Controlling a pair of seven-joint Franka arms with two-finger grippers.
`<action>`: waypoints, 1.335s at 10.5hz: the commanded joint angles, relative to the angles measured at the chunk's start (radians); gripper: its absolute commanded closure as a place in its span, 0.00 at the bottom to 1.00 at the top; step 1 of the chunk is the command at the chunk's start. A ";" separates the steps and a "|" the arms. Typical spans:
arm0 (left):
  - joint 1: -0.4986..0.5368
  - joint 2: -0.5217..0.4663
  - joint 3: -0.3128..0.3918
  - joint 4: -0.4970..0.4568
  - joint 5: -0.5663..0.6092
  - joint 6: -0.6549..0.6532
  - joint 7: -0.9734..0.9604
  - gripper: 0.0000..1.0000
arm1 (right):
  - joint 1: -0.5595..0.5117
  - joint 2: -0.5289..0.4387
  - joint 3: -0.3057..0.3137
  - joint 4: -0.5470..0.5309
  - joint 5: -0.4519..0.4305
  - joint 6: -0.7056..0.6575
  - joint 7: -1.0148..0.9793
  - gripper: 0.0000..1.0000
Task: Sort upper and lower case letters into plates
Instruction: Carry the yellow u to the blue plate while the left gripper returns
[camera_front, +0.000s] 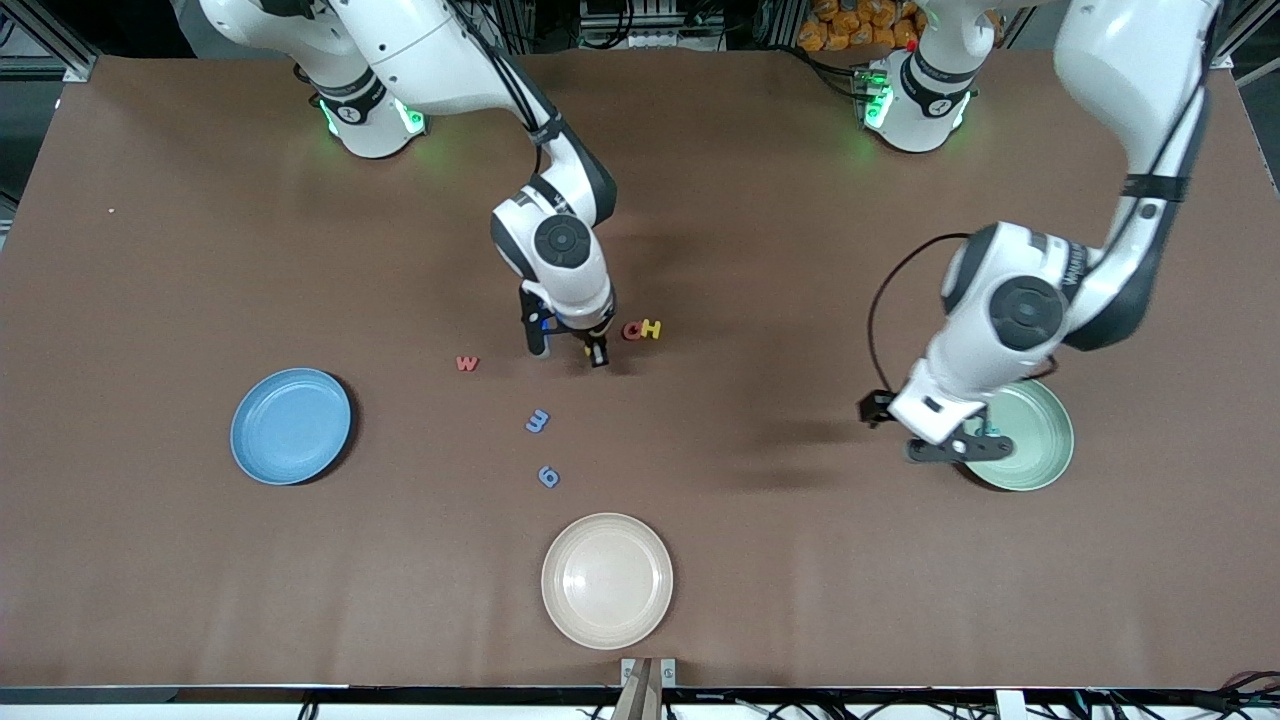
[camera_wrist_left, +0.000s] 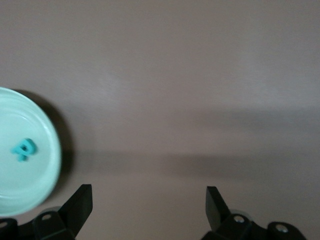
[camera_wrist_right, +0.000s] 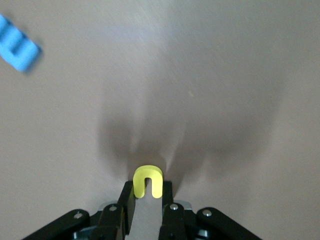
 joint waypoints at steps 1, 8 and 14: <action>-0.061 -0.018 0.010 -0.005 -0.021 -0.014 -0.146 0.00 | -0.007 -0.040 -0.062 0.015 -0.003 -0.063 -0.080 1.00; -0.390 0.107 0.029 0.133 -0.056 -0.014 -1.081 0.00 | -0.179 -0.109 -0.184 0.034 -0.004 -0.323 -0.545 1.00; -0.557 0.268 0.065 0.236 -0.069 -0.012 -1.595 0.00 | -0.407 -0.111 -0.260 0.032 -0.004 -0.354 -1.059 1.00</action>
